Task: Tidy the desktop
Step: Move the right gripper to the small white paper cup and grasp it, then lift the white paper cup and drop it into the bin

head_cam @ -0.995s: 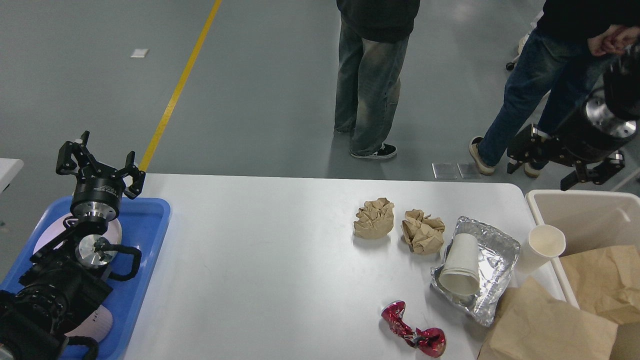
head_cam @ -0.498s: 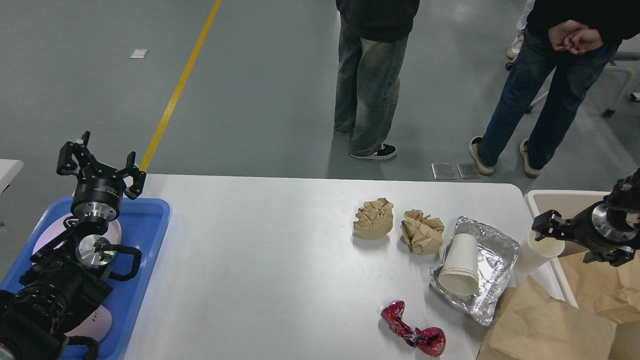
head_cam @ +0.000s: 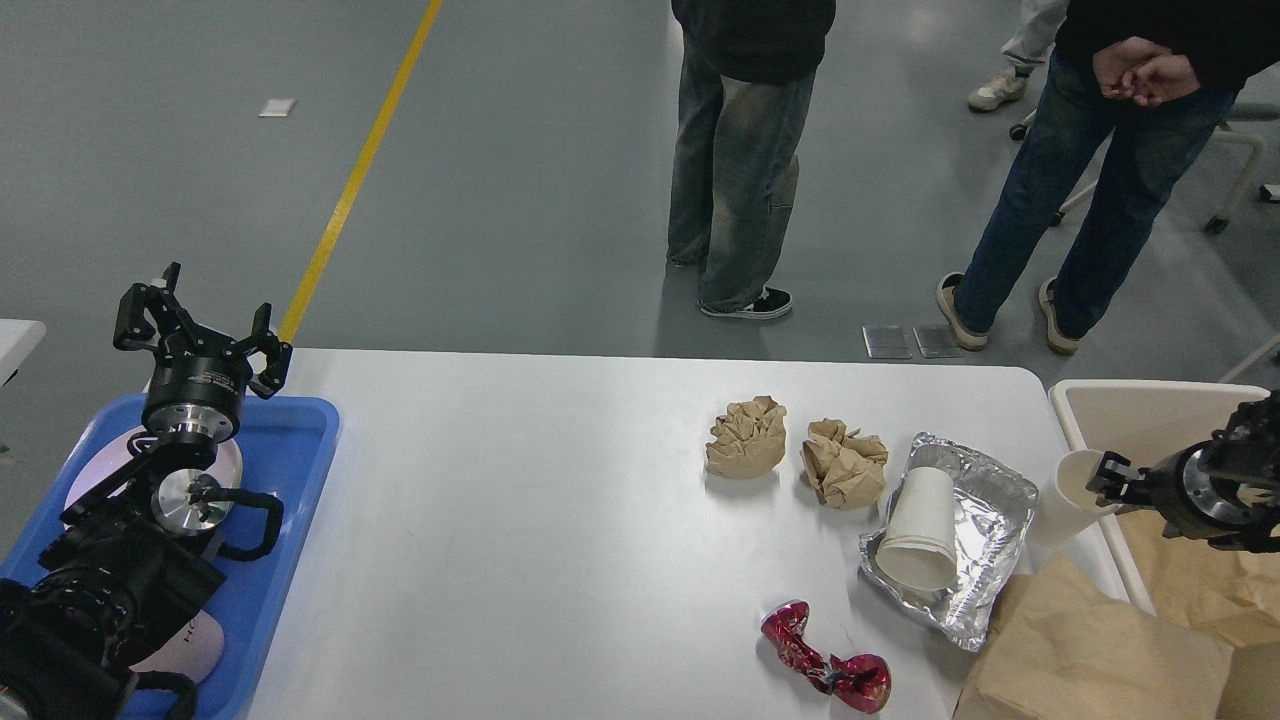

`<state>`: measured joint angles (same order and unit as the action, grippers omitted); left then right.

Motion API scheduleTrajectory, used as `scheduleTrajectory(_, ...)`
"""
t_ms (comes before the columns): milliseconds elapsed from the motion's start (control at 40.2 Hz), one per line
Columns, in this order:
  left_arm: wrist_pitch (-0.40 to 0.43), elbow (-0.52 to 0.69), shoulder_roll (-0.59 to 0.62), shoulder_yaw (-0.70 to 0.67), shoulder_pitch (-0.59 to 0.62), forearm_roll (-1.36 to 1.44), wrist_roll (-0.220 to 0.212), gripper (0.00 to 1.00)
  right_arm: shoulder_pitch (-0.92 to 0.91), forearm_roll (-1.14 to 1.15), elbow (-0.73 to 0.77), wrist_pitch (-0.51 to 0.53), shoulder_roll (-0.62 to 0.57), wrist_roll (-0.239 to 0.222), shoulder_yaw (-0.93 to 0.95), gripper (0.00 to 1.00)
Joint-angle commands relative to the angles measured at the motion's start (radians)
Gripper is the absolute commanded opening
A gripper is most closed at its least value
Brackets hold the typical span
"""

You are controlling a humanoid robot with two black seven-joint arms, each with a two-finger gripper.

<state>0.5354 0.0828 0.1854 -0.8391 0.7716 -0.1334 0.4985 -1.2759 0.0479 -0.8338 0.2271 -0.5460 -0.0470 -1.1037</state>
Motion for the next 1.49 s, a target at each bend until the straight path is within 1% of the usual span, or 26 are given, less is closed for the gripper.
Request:
scheduleTrajectory(0,0.000,0.000,0.000,0.000,0.000,0.000,0.000,0.96,0.010,-0.003,-0.001,-0.003,0.000,0.001,0.024,0.18)
scheduleTrajectory(25,0.000,0.000,0.000,0.000,0.000,0.000,0.000,0.96,0.012,-0.003,0.001,-0.005,0.000,0.001,0.034,0.14)
scheduleTrajectory(75,0.000,0.000,0.000,0.000,0.000,0.000,0.000,0.96,0.021,-0.005,-0.001,-0.003,0.000,0.001,0.054,0.00)
scheduleTrajectory(100,0.000,0.000,0.000,0.000,0.000,0.000,0.000,0.96,0.030,-0.003,-0.001,-0.002,0.000,0.001,0.071,0.00)
scheduleTrajectory(473,0.000,0.000,0.000,0.000,0.000,0.000,0.000,0.96,0.010,-0.005,-0.005,-0.005,-0.012,0.001,0.088,0.00)
scheduleTrajectory(647,0.000,0.000,0.000,0.000,0.000,0.000,0.000,0.96,-0.098,-0.003,-0.060,0.000,-0.092,0.001,0.091,0.00)
scheduleTrajectory(871,0.000,0.000,0.000,0.000,0.000,0.000,0.000,0.96,-0.361,-0.003,-0.240,0.006,-0.245,0.009,0.091,0.00)
scheduleTrajectory(896,0.000,0.000,0.000,0.000,0.000,0.000,0.000,0.96,-0.422,-0.003,-0.266,0.021,-0.276,0.009,0.088,0.00)
scheduleTrajectory(971,0.000,0.000,0.000,0.000,0.000,0.000,0.000,0.96,-0.511,-0.003,-0.278,0.067,-0.316,0.007,0.087,0.00)
scheduleTrajectory(1120,0.000,0.000,0.000,0.000,0.000,0.000,0.000,0.96,-0.730,-0.003,-0.274,0.216,-0.406,0.001,0.082,0.00)
scheduleTrajectory(1219,0.000,0.000,0.000,0.000,0.000,0.000,0.000,0.96,-0.806,-0.003,-0.269,0.270,-0.440,-0.001,0.082,0.00)
scheduleTrajectory(1394,0.000,0.000,0.000,0.000,0.000,0.000,0.000,0.96,-0.807,0.004,-0.216,0.259,-0.453,-0.002,0.059,0.00)
scheduleTrajectory(1443,0.000,0.000,0.000,0.000,0.000,0.000,0.000,0.96,-0.748,0.004,-0.179,0.229,-0.453,-0.002,0.032,0.00)
scheduleTrajectory(1468,0.000,0.000,0.000,0.000,0.000,0.000,0.000,0.96,-0.668,0.004,-0.153,0.192,-0.451,-0.002,0.030,0.00)
